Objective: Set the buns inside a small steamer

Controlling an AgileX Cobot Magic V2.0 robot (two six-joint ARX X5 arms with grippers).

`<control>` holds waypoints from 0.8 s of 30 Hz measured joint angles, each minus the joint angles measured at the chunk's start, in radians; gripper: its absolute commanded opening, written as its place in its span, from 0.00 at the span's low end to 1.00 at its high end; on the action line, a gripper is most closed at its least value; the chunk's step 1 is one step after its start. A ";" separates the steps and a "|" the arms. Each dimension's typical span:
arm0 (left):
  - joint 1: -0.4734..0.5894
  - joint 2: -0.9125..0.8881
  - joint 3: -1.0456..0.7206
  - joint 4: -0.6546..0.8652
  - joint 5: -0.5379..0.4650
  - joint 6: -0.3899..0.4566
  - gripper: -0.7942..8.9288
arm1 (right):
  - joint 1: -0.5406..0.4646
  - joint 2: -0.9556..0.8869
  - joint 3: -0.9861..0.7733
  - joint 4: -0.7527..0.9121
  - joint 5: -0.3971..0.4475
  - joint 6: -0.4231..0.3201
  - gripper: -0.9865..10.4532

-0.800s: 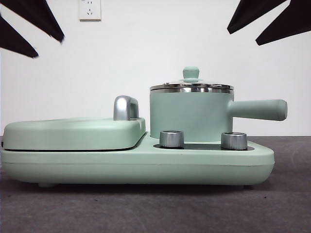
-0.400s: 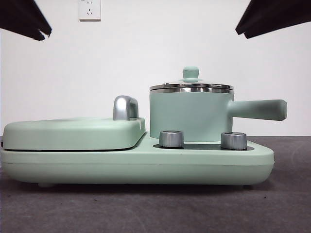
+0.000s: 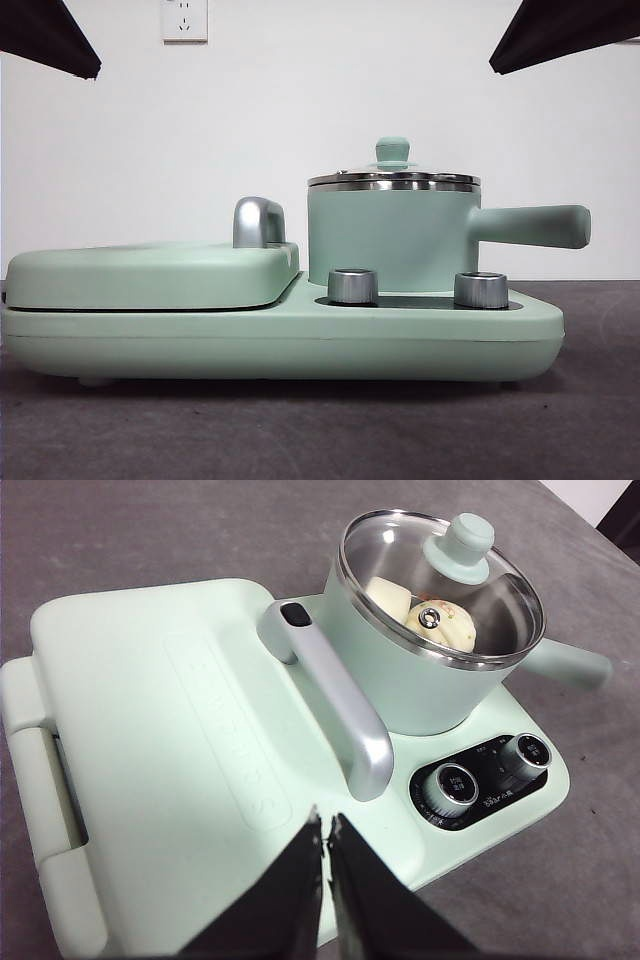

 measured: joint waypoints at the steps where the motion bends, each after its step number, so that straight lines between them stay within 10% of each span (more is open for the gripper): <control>1: 0.000 0.000 0.000 0.000 0.000 0.000 0.09 | 0.000 0.000 0.000 0.000 0.000 0.000 0.10; 15: 0.018 -0.082 -0.013 0.005 0.000 0.050 0.09 | 0.000 0.000 0.000 0.000 0.000 0.000 0.10; 24: 0.256 -0.399 -0.207 0.097 -0.003 0.118 0.09 | 0.000 0.000 0.000 0.000 0.000 0.000 0.10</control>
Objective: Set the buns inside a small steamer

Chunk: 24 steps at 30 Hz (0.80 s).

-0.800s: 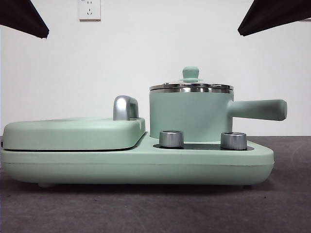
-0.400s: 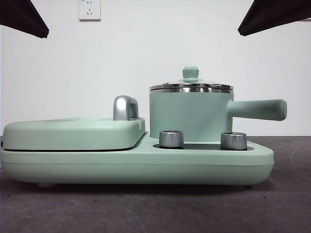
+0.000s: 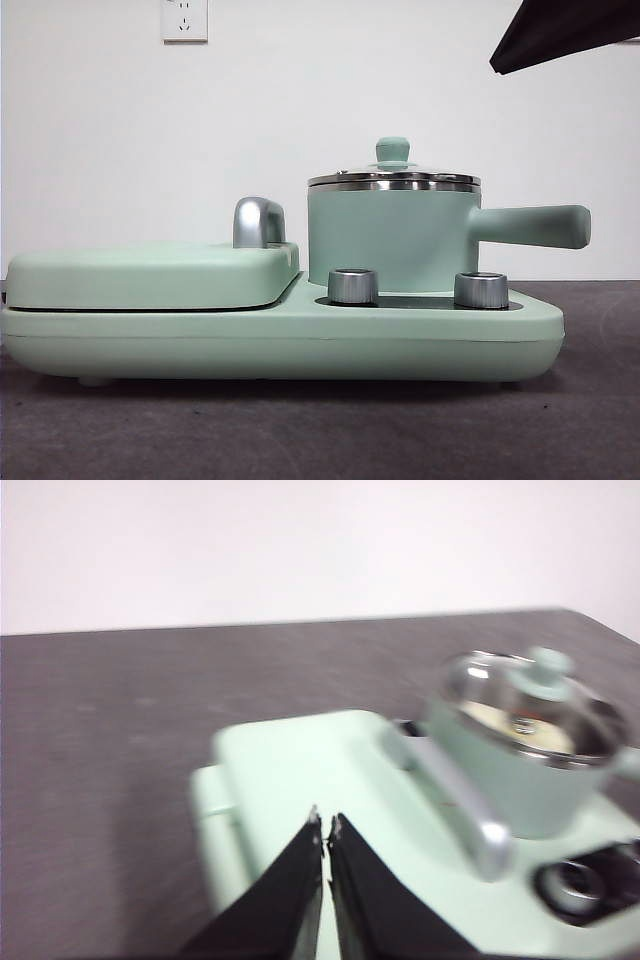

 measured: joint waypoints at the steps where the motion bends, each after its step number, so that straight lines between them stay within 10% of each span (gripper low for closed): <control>1: 0.031 -0.035 -0.033 0.000 0.000 0.000 0.09 | 0.000 0.000 0.000 0.000 0.000 0.000 0.10; 24: 0.216 -0.350 -0.502 0.273 -0.042 -0.090 0.09 | 0.000 0.000 0.000 0.003 0.000 0.000 0.10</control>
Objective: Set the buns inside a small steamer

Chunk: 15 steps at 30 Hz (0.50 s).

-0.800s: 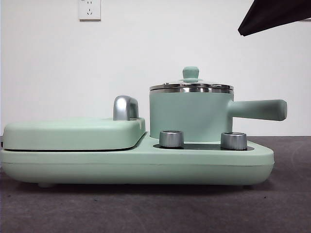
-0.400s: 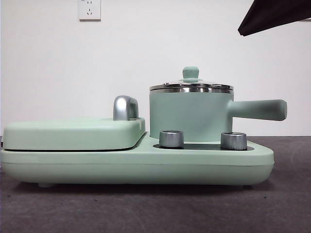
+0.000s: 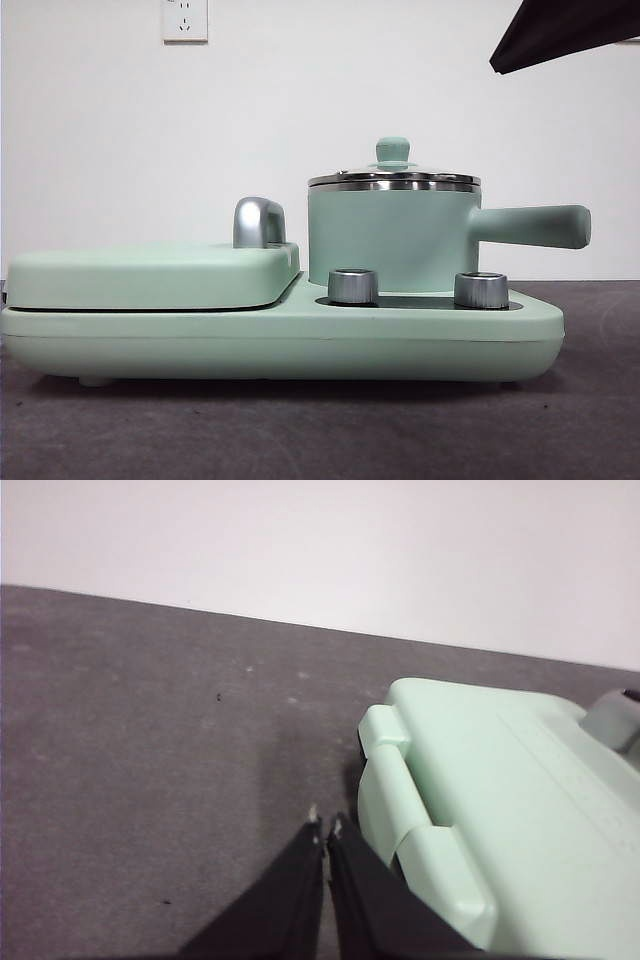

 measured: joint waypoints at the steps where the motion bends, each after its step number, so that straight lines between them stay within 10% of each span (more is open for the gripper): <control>1: 0.000 0.000 0.000 0.001 0.000 -0.007 0.09 | 0.000 0.000 0.000 0.001 0.000 0.000 0.10; 15: 0.000 0.000 0.000 0.002 0.000 -0.025 0.09 | -0.005 -0.008 0.000 -0.003 0.008 -0.009 0.10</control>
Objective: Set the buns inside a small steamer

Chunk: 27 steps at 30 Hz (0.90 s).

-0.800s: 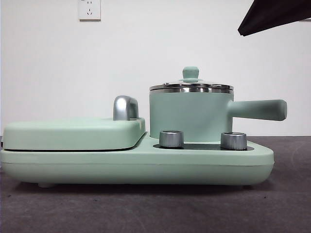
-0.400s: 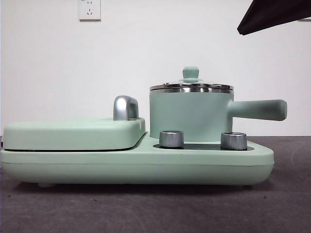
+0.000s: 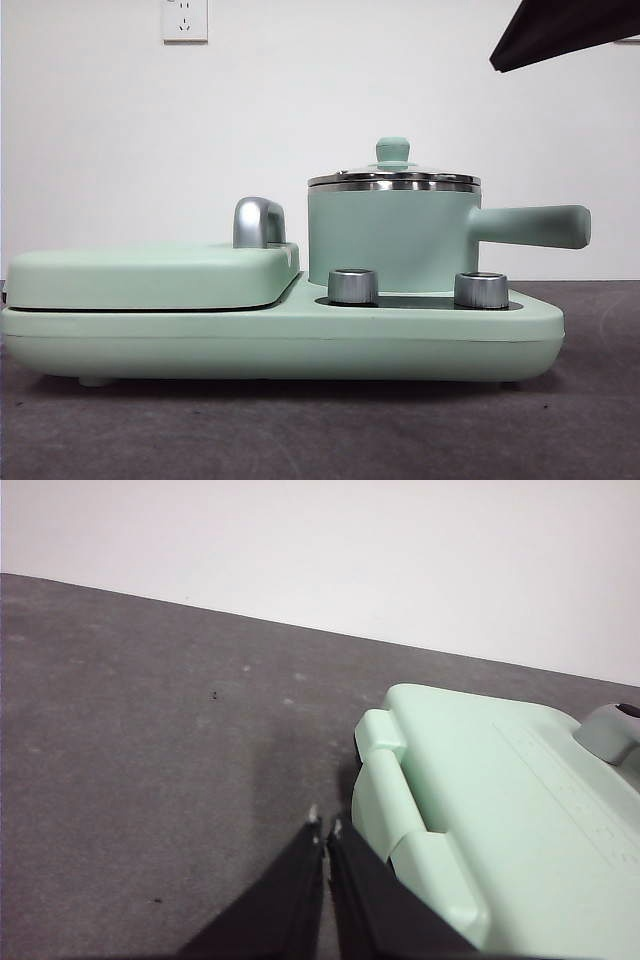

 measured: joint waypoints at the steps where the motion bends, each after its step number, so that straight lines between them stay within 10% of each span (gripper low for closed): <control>1: 0.000 0.000 0.000 0.000 0.000 0.000 0.09 | -0.006 -0.013 -0.002 -0.005 0.013 -0.015 0.10; 13: 0.000 0.000 0.000 0.001 0.000 0.000 0.09 | -0.236 -0.394 -0.346 0.232 0.192 -0.085 0.10; 27: 0.000 0.000 0.000 0.001 0.000 0.000 0.09 | -0.432 -0.766 -0.672 0.287 0.172 -0.077 0.10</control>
